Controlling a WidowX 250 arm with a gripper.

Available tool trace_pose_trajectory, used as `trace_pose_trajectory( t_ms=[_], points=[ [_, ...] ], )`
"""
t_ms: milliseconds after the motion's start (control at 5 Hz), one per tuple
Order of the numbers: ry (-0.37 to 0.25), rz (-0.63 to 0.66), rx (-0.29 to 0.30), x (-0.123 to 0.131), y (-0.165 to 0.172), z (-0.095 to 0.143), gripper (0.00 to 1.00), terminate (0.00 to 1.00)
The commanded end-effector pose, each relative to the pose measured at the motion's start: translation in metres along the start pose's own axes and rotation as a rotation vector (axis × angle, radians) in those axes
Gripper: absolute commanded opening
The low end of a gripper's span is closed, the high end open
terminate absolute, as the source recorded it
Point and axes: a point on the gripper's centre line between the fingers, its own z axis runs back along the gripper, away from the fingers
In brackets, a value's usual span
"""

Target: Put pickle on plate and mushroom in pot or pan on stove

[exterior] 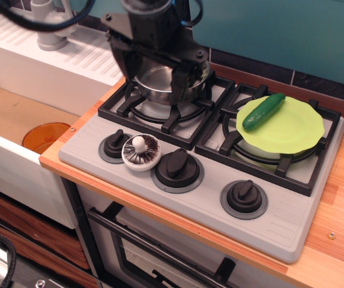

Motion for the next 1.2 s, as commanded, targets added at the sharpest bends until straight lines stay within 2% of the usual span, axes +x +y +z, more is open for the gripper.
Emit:
trace_pose_trajectory(
  t_ms=[0, 600, 1000],
  points=[
    [-0.089, 0.054, -0.009, -0.011, 0.000, -0.013, 1.00, 0.00],
    [-0.156, 0.090, -0.036, -0.038, -0.002, -0.045, 1.00, 0.00],
    [-0.185, 0.094, -0.038, -0.040, -0.003, -0.061, 1.00, 0.00]
  ],
)
